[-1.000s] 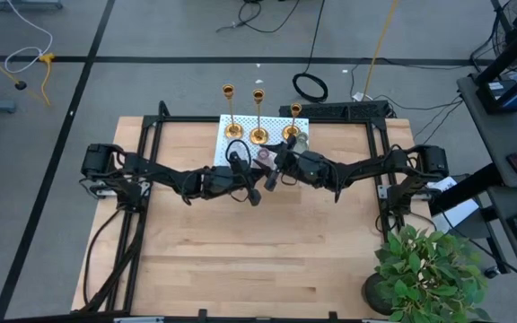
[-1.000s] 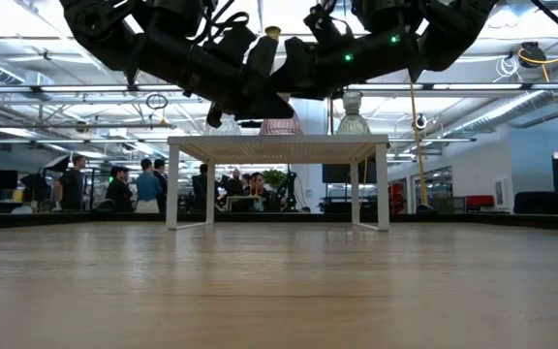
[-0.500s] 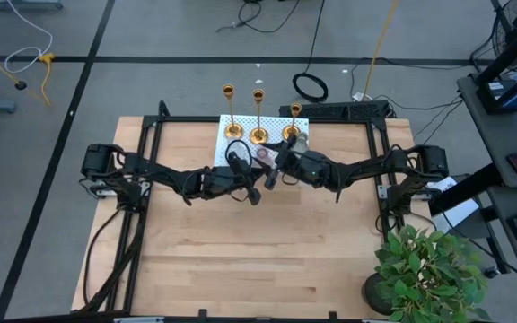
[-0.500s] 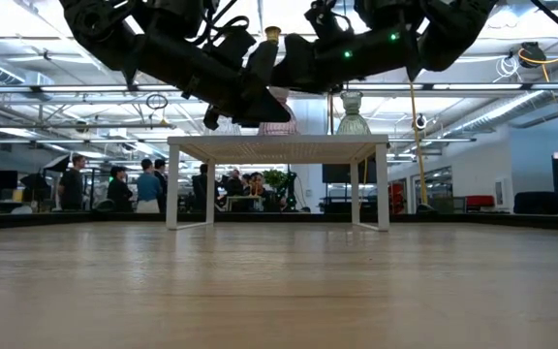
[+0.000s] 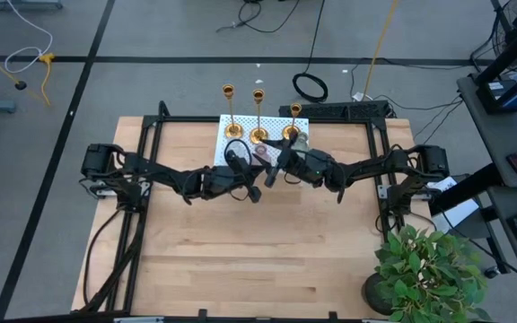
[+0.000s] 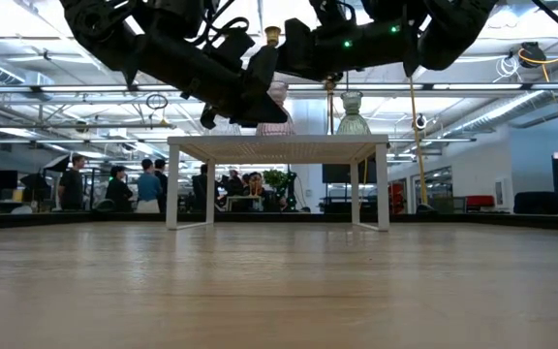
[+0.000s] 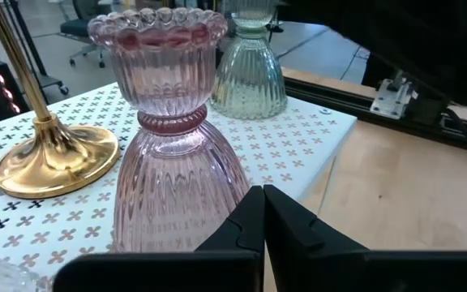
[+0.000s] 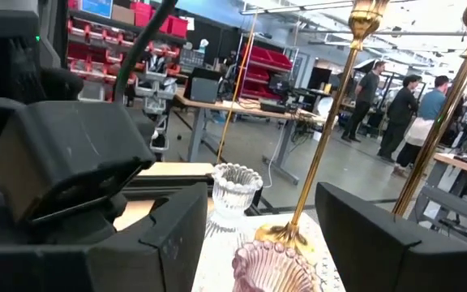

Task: Pick & Place candle stick holders
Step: Put the pink vase on the shelf

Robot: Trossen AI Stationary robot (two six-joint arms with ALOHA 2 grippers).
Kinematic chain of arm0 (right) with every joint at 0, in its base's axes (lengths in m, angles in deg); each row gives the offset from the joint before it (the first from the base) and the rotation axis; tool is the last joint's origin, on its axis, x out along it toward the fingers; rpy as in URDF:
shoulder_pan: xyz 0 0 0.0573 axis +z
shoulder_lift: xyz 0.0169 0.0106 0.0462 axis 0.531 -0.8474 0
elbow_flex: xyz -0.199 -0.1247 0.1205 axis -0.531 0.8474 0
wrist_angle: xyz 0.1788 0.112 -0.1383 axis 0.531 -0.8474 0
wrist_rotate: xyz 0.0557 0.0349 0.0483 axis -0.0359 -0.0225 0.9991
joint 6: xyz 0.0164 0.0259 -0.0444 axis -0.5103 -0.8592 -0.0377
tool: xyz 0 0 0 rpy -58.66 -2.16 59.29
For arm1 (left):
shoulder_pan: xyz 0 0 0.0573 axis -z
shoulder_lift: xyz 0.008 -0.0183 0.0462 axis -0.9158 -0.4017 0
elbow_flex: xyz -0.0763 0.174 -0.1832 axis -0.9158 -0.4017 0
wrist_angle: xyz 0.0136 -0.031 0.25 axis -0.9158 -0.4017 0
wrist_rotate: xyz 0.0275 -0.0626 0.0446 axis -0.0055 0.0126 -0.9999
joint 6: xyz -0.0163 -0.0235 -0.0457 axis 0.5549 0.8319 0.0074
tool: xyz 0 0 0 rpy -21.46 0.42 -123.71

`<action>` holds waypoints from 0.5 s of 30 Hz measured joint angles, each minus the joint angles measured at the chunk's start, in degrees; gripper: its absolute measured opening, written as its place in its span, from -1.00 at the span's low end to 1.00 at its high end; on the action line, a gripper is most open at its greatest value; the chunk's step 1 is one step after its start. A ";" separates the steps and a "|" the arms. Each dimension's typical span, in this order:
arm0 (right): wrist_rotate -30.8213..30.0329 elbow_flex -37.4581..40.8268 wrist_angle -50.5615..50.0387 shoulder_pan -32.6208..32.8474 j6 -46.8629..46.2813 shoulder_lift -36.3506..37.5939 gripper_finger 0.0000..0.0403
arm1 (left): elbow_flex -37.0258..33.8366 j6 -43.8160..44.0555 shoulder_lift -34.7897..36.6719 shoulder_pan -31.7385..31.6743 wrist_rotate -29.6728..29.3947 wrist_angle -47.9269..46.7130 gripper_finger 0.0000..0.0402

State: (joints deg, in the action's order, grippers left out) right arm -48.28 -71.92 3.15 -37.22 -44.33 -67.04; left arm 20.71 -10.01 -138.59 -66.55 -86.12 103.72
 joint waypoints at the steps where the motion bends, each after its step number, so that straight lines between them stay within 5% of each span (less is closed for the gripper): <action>1: -0.04 0.00 0.31 0.00 0.00 0.00 0.10 | 0.00 0.00 0.00 -0.08 0.00 0.00 -0.98; 15: -0.03 0.00 -0.77 0.10 2.88 3.71 0.10 | 0.00 -0.56 0.03 -1.35 0.11 1.48 -0.97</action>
State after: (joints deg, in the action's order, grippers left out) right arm -48.31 -71.92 2.39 -37.12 -41.46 -63.32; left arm 20.71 -10.57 -138.56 -67.90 -86.01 105.20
